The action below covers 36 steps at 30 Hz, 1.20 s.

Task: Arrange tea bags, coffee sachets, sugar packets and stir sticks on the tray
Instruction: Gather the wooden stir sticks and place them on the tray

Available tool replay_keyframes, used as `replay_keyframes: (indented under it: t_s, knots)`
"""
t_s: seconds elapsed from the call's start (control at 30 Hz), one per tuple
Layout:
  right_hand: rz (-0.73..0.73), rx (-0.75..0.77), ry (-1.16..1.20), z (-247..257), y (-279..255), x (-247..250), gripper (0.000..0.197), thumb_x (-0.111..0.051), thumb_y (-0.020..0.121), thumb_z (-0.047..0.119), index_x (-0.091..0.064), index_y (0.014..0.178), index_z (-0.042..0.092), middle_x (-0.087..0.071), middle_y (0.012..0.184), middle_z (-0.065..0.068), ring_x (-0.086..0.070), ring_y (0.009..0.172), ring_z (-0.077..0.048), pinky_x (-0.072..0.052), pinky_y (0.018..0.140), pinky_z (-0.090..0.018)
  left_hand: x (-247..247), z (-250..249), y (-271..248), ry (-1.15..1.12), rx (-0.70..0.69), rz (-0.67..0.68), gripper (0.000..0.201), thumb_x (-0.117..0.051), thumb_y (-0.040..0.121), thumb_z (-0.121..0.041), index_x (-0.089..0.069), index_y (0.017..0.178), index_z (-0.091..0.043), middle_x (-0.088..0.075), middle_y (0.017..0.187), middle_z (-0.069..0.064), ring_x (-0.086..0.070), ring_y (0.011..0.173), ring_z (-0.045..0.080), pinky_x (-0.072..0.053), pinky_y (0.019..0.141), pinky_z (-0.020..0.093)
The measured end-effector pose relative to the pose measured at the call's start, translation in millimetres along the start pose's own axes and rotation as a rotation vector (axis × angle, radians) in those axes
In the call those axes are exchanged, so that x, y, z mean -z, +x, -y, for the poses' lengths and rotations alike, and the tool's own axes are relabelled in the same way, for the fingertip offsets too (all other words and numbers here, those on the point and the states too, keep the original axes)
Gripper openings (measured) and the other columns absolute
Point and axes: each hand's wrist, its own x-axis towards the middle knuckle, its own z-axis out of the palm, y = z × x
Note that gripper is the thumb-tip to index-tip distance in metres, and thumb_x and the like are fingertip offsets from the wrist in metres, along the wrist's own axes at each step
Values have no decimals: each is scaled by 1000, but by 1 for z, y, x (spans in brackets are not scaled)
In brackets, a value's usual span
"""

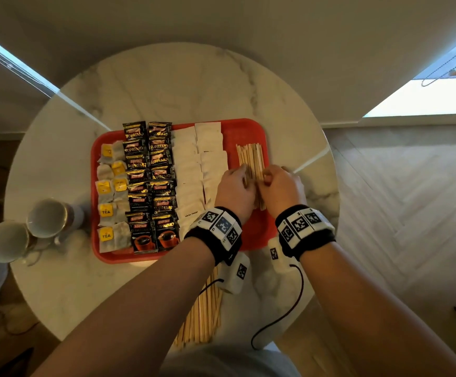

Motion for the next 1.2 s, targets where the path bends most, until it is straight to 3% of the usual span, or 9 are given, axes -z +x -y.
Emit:
replay_keyframes:
  t_s: [0.17,0.23,0.4,0.53,0.7,0.87,0.97,1.07,1.2]
  knots:
    - [-26,32,52,-5,-21,6,30,-68,92,30,-66,119,18,-68,106,-2,-67,97,-21,-56,91,-39,15,-2,-20,-71,6,-11,46,-50,101,-23,-49,147,-15,-57,144,8,-55,131,21,-42,112,36]
    - [-7,56,52,-8,-40,6,21,-68,92,32,-67,110,20,-69,98,2,-67,89,-16,-57,85,-36,24,-1,-31,-88,9,-20,40,-51,101,-25,-57,140,-16,-64,134,7,-61,121,20,-46,106,32]
    - [174,42,82,-15,-103,-12,14,-72,90,37,-66,97,26,-68,86,10,-65,80,-10,-54,76,-26,57,27,-77,-81,-5,75,20,-57,97,-31,-69,111,-22,-72,97,-4,-70,88,14,-61,82,41]
    - [337,33,-75,-18,-148,-48,17,-65,92,43,-63,87,28,-66,83,7,-64,77,-13,-51,70,-27,88,70,-120,128,26,169,22,-56,99,-39,-66,107,-21,-69,95,-6,-66,88,13,-56,83,33]
    - [404,-14,-325,-7,-182,-74,38,-54,99,48,-64,90,12,-63,78,0,-61,74,-18,-50,70,-29,111,129,-165,438,150,215,22,-58,96,-42,-61,92,-20,-65,88,-1,-64,85,21,-47,72,30]
    - [374,-124,-275,17,-207,-98,43,-59,95,56,-58,79,16,-57,69,3,-56,62,-11,-51,62,-28,99,154,-193,527,172,352,40,-64,93,-41,-55,119,-13,-63,116,8,-61,107,27,-50,89,36]
    - [371,-140,-251,32,-215,-117,36,-62,95,49,-67,88,15,-61,70,1,-57,61,-16,-38,50,-24,83,157,-200,492,114,385,40,-59,97,-29,-46,128,-9,-54,127,13,-59,114,32,-49,95,39]
    - [395,-175,-29,41,-218,-137,20,-66,93,33,-74,99,16,-75,92,-5,-69,85,-24,-47,67,-26,77,161,-202,475,108,371,40,-57,97,-25,-42,129,-6,-48,130,15,-59,112,35,-50,95,41]
    - [428,-227,177,39,-217,-155,14,-67,92,20,-75,102,17,-77,94,-5,-71,87,-23,-56,80,-34,78,165,-203,467,115,343,47,-60,96,-24,-39,133,-5,-45,132,15,-56,115,35,-48,99,42]
